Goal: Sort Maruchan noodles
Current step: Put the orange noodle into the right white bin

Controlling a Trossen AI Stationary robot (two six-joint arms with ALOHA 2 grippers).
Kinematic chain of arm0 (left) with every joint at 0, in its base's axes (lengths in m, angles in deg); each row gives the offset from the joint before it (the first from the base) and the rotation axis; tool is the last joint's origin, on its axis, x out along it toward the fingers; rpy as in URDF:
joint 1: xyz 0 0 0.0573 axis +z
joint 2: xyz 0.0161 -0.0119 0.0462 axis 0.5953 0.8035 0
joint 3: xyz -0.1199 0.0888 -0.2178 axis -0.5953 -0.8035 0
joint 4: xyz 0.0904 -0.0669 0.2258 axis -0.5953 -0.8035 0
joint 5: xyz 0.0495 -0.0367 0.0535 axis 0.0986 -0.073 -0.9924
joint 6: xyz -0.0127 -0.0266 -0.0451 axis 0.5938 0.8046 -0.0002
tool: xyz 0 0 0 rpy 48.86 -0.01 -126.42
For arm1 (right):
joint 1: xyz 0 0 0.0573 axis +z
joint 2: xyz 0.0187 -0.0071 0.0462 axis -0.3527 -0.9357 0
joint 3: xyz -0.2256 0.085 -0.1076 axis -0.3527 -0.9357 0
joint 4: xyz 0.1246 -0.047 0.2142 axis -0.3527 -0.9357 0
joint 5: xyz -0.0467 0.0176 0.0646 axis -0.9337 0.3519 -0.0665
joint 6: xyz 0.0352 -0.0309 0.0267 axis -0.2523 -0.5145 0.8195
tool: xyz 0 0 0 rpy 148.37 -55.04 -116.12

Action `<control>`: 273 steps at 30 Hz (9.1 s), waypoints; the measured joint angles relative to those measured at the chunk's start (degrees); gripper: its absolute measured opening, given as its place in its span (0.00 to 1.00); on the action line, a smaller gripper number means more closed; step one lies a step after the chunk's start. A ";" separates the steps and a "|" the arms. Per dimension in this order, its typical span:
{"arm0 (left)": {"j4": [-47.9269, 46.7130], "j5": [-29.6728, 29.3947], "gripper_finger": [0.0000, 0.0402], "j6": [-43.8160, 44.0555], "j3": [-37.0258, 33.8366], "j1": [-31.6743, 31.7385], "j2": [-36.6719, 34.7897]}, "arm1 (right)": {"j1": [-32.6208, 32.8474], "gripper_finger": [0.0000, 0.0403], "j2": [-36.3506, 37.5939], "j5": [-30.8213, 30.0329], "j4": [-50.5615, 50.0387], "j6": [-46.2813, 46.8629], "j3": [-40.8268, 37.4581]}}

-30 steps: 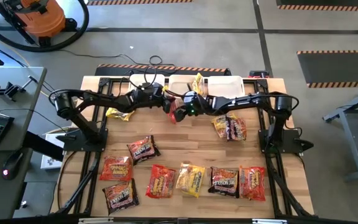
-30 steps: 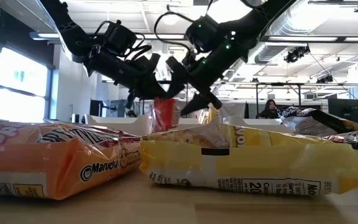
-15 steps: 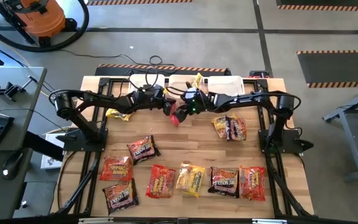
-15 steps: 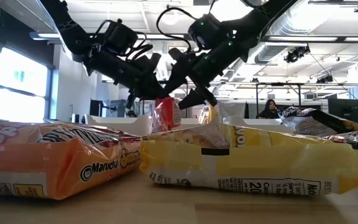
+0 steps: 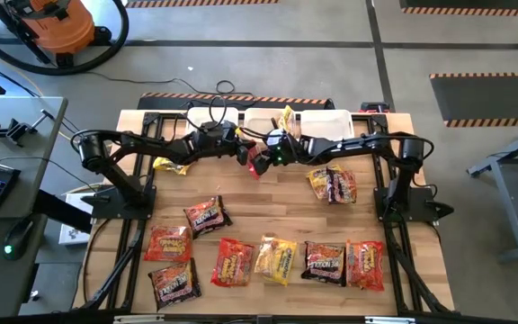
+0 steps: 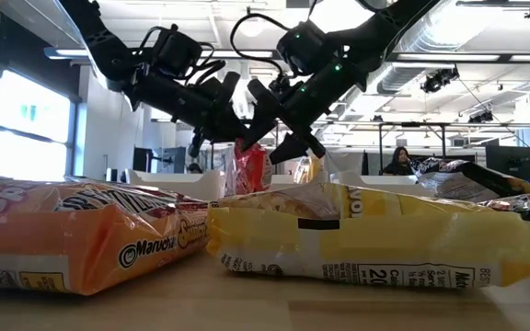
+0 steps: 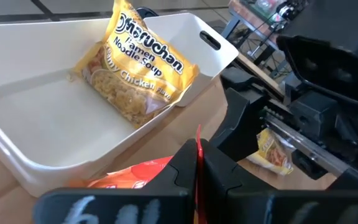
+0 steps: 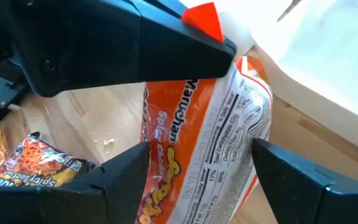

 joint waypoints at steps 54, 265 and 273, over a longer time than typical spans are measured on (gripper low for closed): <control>15.83 2.92 0.00 5.83 -4.79 -0.69 0.00 | 6.49 0.67 0.15 -20.73 21.61 -12.85 -8.61; 22.36 4.16 0.07 -15.76 -27.89 2.66 -21.20 | -29.12 0.00 0.24 -18.95 -56.08 -58.83 10.03; 22.29 4.39 0.07 -15.75 -27.89 2.66 -21.20 | -27.39 0.00 14.96 -7.96 -50.82 -52.54 5.34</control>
